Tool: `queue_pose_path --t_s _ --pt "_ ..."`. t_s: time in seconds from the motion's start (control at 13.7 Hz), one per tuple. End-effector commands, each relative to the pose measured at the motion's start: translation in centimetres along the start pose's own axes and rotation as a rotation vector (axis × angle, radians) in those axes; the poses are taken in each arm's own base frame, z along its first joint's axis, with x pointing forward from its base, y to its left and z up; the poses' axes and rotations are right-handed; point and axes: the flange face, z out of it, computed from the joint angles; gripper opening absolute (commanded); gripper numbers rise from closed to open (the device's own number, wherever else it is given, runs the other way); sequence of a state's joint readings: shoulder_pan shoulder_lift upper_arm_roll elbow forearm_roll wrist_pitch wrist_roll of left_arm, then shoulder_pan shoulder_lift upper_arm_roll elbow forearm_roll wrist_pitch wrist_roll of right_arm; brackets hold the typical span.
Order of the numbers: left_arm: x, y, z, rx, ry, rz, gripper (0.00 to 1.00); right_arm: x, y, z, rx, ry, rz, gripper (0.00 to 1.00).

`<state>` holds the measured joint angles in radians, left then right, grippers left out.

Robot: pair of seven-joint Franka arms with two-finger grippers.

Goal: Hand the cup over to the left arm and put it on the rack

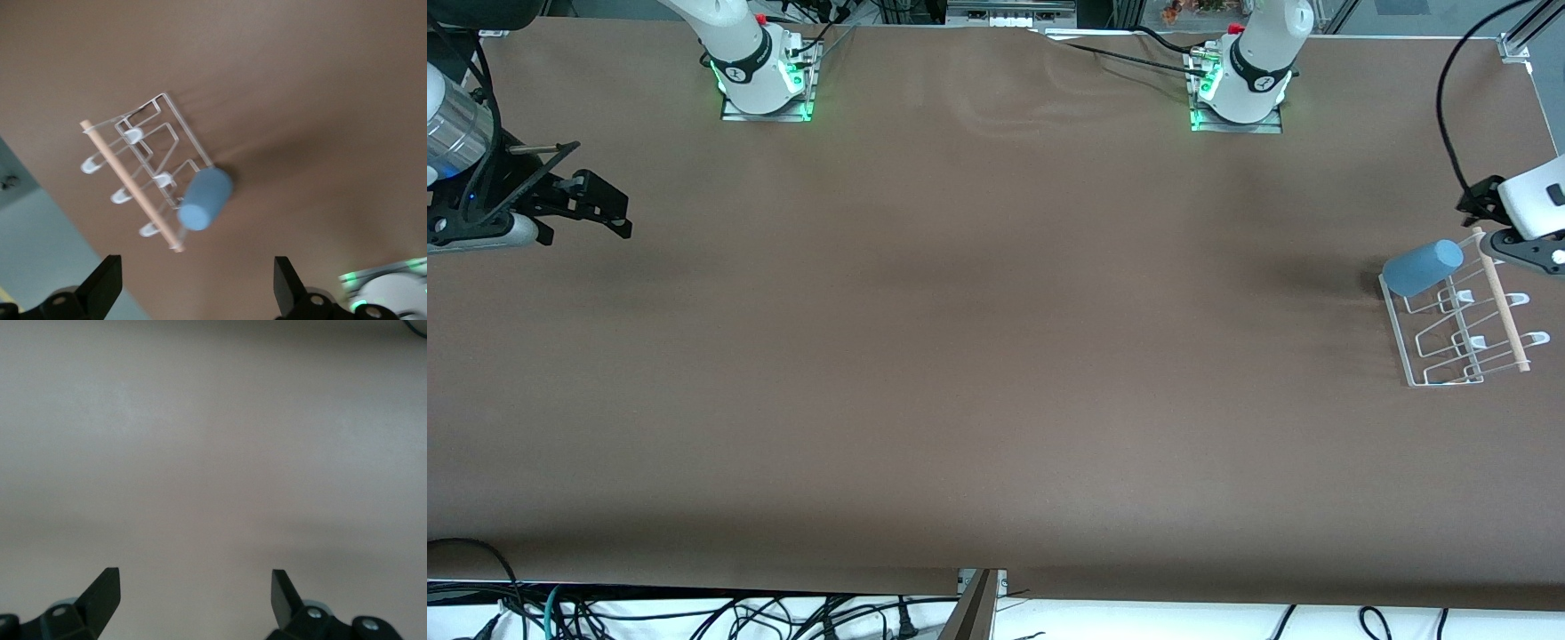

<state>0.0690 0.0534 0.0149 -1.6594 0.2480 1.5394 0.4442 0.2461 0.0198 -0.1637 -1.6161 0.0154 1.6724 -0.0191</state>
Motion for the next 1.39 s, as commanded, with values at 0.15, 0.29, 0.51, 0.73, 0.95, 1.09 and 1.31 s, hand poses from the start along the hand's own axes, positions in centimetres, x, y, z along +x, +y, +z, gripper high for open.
queue_pose_path --t_s 0.15,0.29,0.51,0.73,0.95,1.09,1.31 --pt "1.5 4.1 -4.9 -0.231 0.063 -0.302 1.00 0.0 0.3 -0.5 -0.004 0.010 -0.014 1.00" --pt "1.5 4.9 -5.7 -0.299 0.065 -0.376 1.00 0.1 0.4 -0.5 -0.005 0.011 -0.014 1.00" --pt "1.9 6.9 -7.1 -0.307 0.054 -0.422 1.00 0.1 0.4 -0.5 -0.005 0.011 -0.013 1.00" --pt "2.3 8.0 -7.4 -0.310 0.046 -0.464 1.00 0.1 0.3 -0.5 -0.002 0.011 -0.012 1.00" --pt "2.7 8.2 -7.6 -0.265 0.045 -0.464 1.00 0.1 0.3 -0.5 -0.002 0.011 -0.014 1.00" --pt "3.0 8.0 -8.4 -0.237 0.036 -0.459 1.00 0.1 0.3 -0.6 -0.001 0.013 -0.012 1.00" --pt "4.1 8.9 -8.8 -0.242 0.042 -0.436 1.00 0.1 0.3 -0.6 -0.001 0.013 -0.012 1.00"
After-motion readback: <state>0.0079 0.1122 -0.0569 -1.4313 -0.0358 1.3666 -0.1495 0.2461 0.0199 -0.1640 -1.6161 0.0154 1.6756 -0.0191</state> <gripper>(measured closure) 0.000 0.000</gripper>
